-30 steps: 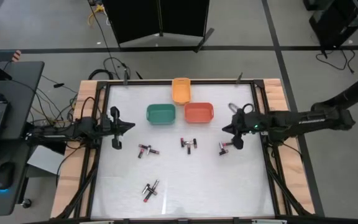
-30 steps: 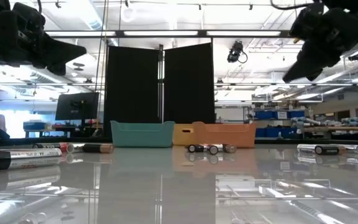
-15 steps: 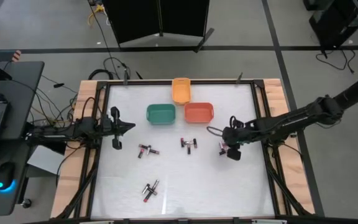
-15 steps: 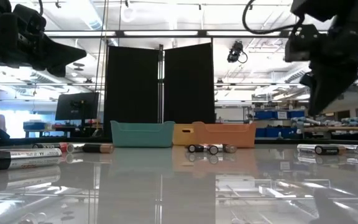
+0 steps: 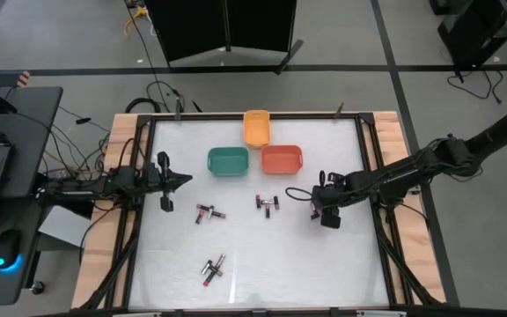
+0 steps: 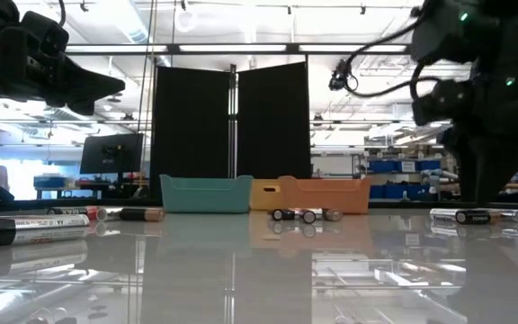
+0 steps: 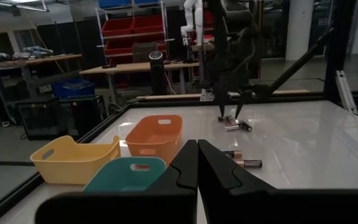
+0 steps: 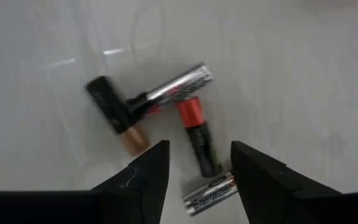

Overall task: Sort batteries
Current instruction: Put the red battery into the yellow bin

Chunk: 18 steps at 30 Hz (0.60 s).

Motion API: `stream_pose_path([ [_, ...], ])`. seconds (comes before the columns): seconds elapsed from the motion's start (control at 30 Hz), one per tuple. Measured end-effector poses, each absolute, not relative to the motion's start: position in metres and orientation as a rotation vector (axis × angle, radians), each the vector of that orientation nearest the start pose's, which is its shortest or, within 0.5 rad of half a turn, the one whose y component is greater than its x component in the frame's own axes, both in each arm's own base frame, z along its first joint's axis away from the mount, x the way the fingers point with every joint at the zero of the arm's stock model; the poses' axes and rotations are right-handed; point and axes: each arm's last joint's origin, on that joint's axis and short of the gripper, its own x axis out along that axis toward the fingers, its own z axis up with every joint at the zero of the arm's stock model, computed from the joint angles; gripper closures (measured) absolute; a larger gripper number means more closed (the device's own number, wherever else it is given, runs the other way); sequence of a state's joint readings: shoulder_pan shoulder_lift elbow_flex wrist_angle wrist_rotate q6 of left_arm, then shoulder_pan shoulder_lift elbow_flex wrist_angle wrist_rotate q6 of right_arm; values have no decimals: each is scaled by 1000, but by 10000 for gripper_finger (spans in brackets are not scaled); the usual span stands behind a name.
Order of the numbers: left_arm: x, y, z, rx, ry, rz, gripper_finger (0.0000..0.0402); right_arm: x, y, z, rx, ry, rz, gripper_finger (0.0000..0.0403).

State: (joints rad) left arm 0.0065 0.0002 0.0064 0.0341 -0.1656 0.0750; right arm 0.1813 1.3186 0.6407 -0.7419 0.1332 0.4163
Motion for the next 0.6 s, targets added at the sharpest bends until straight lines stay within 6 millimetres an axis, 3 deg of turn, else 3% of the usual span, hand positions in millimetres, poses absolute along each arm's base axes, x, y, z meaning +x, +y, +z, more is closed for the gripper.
stream_pose_path([
  [0.6,97,6,169,71,-33,179,392,203,20,139,80,1464,-203,260],
])
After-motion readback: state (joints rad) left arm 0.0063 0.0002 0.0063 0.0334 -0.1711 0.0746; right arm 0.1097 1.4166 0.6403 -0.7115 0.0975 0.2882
